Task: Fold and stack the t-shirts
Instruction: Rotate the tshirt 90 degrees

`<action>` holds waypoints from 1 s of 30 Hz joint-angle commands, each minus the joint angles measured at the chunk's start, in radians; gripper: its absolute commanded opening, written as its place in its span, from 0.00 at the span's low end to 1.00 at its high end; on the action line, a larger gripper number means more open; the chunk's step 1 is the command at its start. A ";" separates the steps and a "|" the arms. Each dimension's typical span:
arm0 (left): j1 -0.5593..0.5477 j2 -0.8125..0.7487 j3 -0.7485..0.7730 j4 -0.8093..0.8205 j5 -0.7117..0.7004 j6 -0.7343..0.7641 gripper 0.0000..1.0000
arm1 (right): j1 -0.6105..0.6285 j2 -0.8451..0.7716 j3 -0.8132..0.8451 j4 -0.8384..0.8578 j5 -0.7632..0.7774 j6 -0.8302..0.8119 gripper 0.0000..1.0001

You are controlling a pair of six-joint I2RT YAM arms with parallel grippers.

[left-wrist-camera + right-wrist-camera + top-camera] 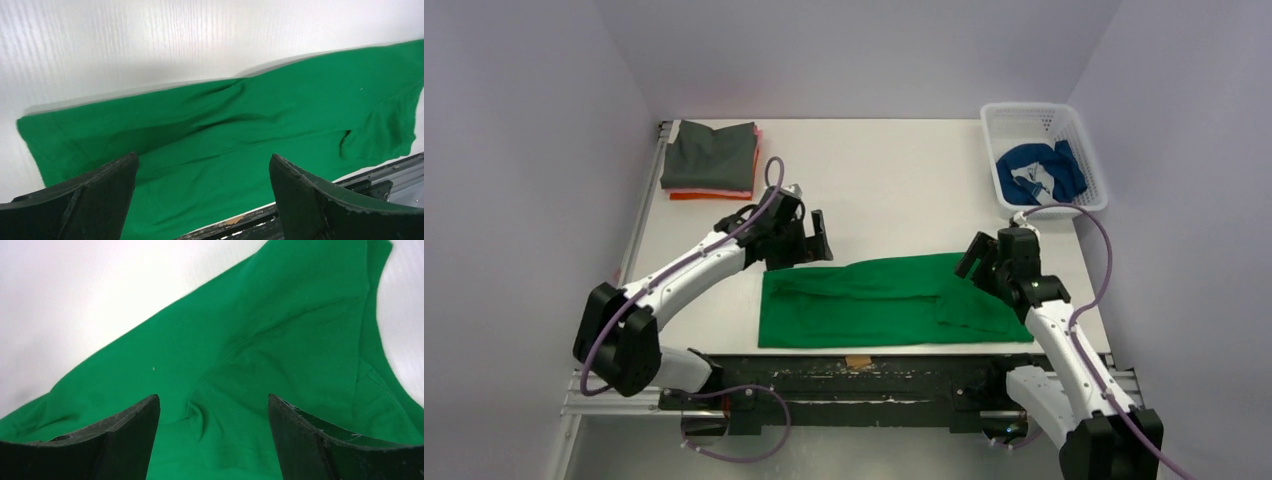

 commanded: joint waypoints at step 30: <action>-0.173 -0.004 -0.470 0.209 0.296 -0.133 1.00 | 0.070 1.390 0.892 0.265 -0.299 0.033 0.71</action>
